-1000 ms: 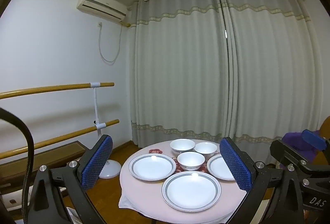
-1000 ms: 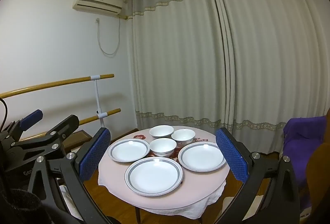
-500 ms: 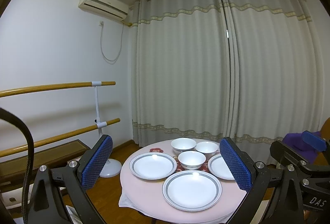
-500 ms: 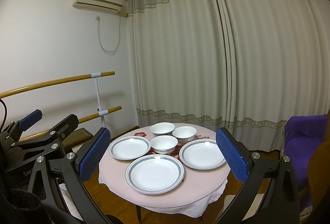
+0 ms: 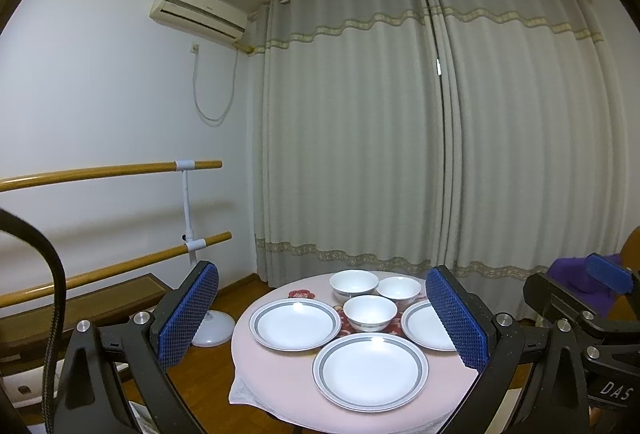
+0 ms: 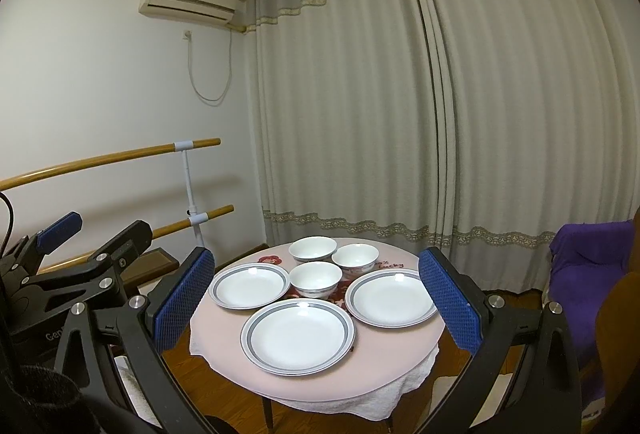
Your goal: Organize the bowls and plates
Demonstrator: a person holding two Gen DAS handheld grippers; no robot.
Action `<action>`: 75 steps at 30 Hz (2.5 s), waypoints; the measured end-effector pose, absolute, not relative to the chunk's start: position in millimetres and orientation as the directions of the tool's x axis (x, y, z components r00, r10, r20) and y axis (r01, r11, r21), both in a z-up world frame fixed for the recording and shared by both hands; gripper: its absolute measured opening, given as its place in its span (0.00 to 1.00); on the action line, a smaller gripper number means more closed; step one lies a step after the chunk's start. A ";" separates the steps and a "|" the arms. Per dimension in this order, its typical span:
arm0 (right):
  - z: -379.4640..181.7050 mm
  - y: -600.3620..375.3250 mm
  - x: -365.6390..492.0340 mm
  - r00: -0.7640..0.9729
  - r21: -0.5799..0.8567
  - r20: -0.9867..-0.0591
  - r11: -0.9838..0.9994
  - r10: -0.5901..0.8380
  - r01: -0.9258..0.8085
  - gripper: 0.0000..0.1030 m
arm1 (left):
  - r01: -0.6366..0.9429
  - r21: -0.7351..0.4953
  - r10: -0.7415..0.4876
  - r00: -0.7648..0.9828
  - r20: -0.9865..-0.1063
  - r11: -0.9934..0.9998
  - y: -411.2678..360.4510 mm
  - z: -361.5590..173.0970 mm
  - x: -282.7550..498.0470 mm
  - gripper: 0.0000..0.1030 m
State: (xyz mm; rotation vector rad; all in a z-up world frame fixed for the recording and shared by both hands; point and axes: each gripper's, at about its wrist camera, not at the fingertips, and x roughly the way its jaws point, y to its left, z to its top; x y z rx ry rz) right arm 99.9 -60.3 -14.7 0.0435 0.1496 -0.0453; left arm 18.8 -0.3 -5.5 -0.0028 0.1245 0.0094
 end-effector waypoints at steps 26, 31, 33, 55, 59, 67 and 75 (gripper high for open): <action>34.8 -80.2 121.1 0.986 0.044 -0.161 0.997 -0.053 0.061 1.00 | 0.002 0.025 0.002 0.988 -0.154 1.000 -12.7 43.8 53.9 0.99; 36.5 -85.1 130.1 0.981 0.056 -0.186 0.996 -0.055 0.067 1.00 | 0.007 0.034 -0.001 0.986 -0.170 0.999 -17.6 52.0 68.0 0.99; 37.9 -85.3 132.9 0.980 0.061 -0.193 0.996 -0.057 0.070 1.00 | 0.008 0.035 -0.002 0.986 -0.168 0.999 -17.3 55.2 71.0 0.99; 45.3 -85.1 142.7 0.979 0.066 -0.198 0.995 -0.055 0.070 1.00 | 0.005 0.028 0.000 0.987 -0.162 1.000 -15.2 57.5 83.3 0.99; 45.7 -85.0 143.8 0.978 0.068 -0.200 0.995 -0.054 0.069 1.00 | 0.005 0.030 0.000 0.987 -0.161 1.000 -15.6 56.9 81.8 0.99; 46.3 -86.0 144.0 0.978 0.069 -0.200 0.995 -0.054 0.069 1.00 | 0.003 0.030 0.002 0.987 -0.161 1.000 -15.7 56.8 81.4 0.99; 43.3 -82.6 144.5 0.978 0.076 -0.204 0.995 -0.053 0.070 1.00 | 0.003 0.028 0.001 0.987 -0.163 1.000 -16.1 57.4 81.3 0.99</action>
